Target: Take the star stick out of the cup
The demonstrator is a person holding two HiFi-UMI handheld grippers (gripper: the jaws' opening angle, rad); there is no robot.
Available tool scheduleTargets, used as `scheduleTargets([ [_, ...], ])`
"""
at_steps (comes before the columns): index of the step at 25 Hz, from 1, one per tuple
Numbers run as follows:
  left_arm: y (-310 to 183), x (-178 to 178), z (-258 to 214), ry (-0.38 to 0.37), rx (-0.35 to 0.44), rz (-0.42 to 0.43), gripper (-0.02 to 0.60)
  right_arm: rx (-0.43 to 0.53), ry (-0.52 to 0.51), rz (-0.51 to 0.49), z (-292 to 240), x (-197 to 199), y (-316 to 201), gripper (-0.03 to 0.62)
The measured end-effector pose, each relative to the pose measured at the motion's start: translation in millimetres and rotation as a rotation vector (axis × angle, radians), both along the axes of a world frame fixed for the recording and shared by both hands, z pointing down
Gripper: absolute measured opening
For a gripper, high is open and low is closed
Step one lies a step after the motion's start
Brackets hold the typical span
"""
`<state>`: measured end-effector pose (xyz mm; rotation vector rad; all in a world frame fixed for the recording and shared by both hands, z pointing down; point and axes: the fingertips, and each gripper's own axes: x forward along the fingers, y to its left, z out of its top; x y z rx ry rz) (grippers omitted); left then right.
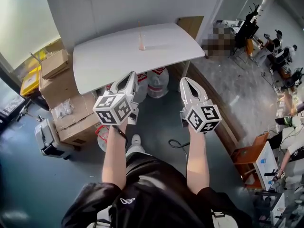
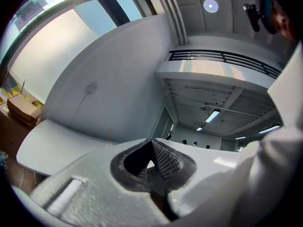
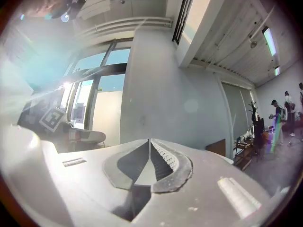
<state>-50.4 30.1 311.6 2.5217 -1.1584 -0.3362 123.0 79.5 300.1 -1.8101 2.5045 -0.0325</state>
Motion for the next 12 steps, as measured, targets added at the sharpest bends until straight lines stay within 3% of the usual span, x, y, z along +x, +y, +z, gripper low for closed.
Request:
scheduleTargets([
  [12,-138.0,-9.5,22.4,-0.041,-0.056,-0.006,0.002,-0.02,-0.049,-0.053,12.0,-19.0,-141.5,0.02],
])
